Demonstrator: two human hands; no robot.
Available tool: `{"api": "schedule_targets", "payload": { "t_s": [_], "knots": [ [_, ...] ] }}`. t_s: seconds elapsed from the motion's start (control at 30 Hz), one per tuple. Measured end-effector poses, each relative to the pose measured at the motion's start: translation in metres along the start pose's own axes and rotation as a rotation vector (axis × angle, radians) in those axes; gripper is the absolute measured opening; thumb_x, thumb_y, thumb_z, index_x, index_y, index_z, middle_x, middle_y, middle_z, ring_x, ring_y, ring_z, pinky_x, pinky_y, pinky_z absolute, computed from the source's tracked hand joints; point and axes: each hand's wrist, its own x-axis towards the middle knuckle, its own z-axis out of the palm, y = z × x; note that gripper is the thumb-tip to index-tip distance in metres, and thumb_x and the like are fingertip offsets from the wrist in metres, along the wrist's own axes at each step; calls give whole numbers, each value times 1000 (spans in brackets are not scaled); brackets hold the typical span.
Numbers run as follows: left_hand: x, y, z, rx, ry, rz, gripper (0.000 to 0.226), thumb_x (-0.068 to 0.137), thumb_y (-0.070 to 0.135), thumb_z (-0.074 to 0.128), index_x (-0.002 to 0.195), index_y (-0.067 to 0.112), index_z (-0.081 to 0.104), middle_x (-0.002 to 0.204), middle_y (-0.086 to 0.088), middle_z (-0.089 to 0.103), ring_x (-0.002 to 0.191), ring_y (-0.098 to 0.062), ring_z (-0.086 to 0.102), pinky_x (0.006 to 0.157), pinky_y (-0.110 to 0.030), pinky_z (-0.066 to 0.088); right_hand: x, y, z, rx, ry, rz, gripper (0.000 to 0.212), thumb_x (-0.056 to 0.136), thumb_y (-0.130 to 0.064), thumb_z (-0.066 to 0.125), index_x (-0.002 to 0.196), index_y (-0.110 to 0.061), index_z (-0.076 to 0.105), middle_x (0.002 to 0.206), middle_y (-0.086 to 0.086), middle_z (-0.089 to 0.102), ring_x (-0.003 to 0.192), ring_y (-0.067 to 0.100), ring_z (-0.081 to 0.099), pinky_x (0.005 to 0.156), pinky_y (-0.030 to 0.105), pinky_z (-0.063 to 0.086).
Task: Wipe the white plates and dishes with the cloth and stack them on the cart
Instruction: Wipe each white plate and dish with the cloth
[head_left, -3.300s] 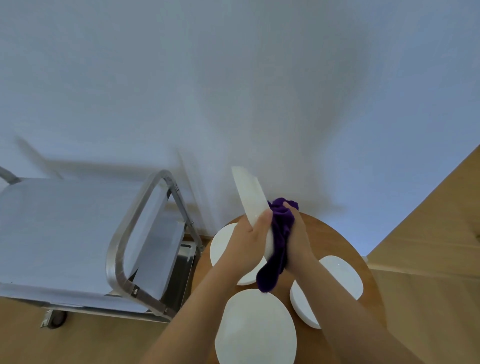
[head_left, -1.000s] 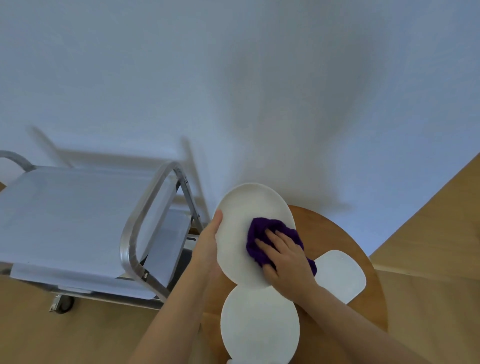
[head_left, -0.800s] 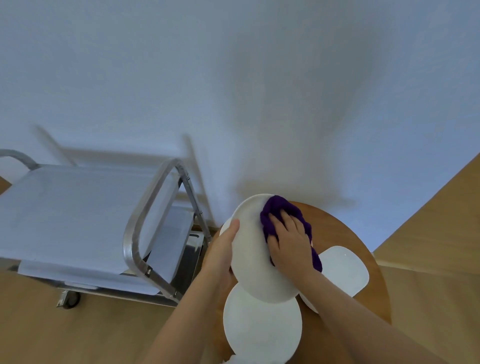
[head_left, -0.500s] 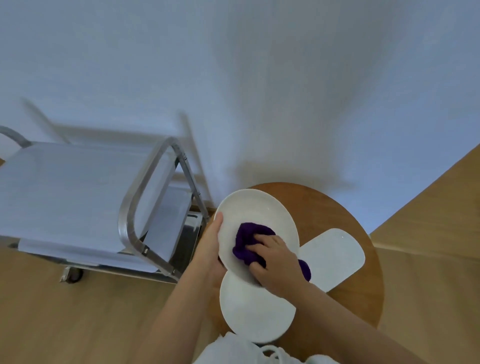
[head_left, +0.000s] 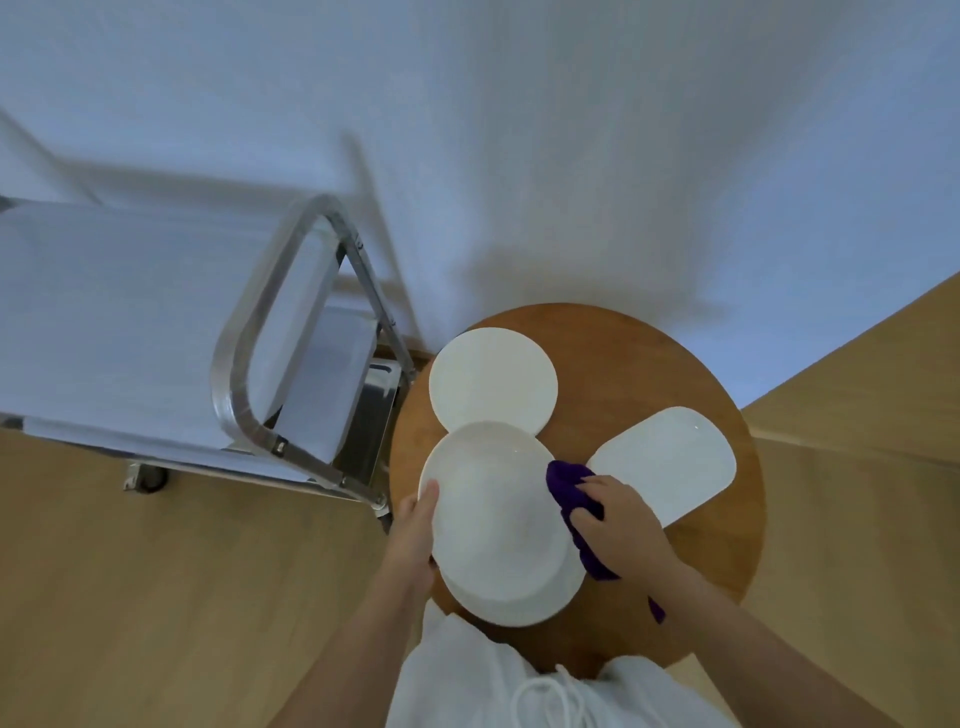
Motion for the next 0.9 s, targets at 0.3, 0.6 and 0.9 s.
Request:
{"api": "schedule_targets", "payload": {
  "t_s": [0.3, 0.6, 0.9],
  "knots": [
    [19, -28, 12, 16, 44, -132, 54, 94, 51, 48, 139, 22, 38, 130, -8, 54, 118, -32, 54, 100, -56, 45, 13, 1, 16, 92, -1, 30, 23, 92, -22, 51, 113, -16, 59, 112, -1, 61, 81, 4, 52, 64, 11, 39],
    [33, -54, 11, 368, 270, -7, 44, 100, 39, 41, 129, 9, 54, 121, -13, 58, 113, -31, 55, 100, -51, 46, 17, -1, 27, 82, -64, 21, 34, 92, -23, 53, 125, -15, 53, 122, 0, 57, 97, 9, 51, 75, 17, 44],
    [49, -73, 11, 613, 272, -32, 48, 97, 43, 43, 138, 20, 46, 137, -13, 48, 129, -35, 41, 108, -53, 36, 22, -1, 33, 95, -63, 44, 33, 92, -23, 53, 123, -13, 54, 119, 2, 59, 99, 13, 56, 82, 24, 51]
  ]
}}
